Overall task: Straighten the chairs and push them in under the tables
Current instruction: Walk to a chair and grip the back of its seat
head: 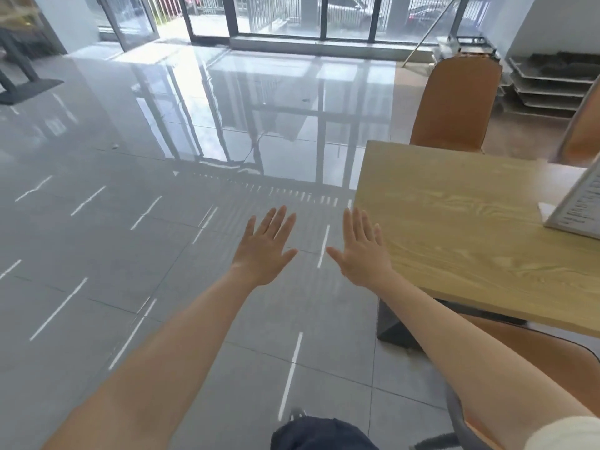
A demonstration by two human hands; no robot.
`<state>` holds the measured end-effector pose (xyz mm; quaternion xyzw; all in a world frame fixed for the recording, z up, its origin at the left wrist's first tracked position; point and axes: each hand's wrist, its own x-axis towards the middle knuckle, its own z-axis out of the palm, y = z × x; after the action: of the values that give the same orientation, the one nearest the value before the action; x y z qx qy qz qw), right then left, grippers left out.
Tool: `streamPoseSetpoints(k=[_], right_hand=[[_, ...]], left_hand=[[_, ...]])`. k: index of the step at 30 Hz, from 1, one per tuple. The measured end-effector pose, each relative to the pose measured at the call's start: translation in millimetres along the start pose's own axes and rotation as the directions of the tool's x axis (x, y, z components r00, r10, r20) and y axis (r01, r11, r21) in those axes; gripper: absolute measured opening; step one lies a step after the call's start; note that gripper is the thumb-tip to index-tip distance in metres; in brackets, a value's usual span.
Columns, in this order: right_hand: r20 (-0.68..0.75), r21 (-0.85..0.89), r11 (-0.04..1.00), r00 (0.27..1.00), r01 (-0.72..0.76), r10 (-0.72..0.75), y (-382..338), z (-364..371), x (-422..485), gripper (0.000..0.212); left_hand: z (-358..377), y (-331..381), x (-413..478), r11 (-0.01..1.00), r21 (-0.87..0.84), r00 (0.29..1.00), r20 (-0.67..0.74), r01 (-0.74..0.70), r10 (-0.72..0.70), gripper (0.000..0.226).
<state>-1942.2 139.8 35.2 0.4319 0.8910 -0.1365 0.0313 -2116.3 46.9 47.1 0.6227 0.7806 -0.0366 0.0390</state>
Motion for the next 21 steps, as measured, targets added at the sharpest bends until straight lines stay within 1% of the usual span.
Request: streamPoseSetpoints(k=[5, 8, 12, 14, 18, 21], right_hand=[[0.042, 0.007, 0.999, 0.999, -0.034, 0.034, -11.5, -16.7, 91.6, 0.076], [0.056, 0.009, 0.998, 0.996, -0.069, 0.068, -16.9, -21.2, 147.8, 0.075], [0.041, 0.017, 0.99, 0.99, -0.139, 0.138, -26.8, -25.3, 231.7, 0.075], [0.017, 0.022, 0.986, 0.986, -0.168, 0.167, -32.8, -27.9, 279.6, 0.076], [-0.012, 0.052, 0.966, 0.967, -0.254, 0.255, -46.6, -44.1, 375.7, 0.076], [-0.013, 0.067, 0.954, 0.956, -0.292, 0.293, -54.8, -60.4, 442.4, 0.075]], left_hand=[[-9.1, -60.6, 86.9, 1.0, -0.01, 0.999, 0.036, -0.004, 0.004, 0.065], [-6.7, -92.7, 145.9, 0.999, -0.016, 0.998, 0.059, -0.033, 0.034, 0.065], [-4.7, -136.0, 235.8, 0.992, -0.005, 0.989, 0.073, -0.129, 0.129, 0.065], [-9.0, -162.6, 286.2, 0.984, 0.004, 0.983, 0.053, -0.178, 0.178, 0.065], [-31.0, -218.5, 385.5, 0.965, 0.012, 0.965, 0.017, -0.263, 0.263, 0.065], [-45.3, -255.9, 454.1, 0.951, 0.036, 0.952, 0.015, -0.306, 0.306, 0.065]])
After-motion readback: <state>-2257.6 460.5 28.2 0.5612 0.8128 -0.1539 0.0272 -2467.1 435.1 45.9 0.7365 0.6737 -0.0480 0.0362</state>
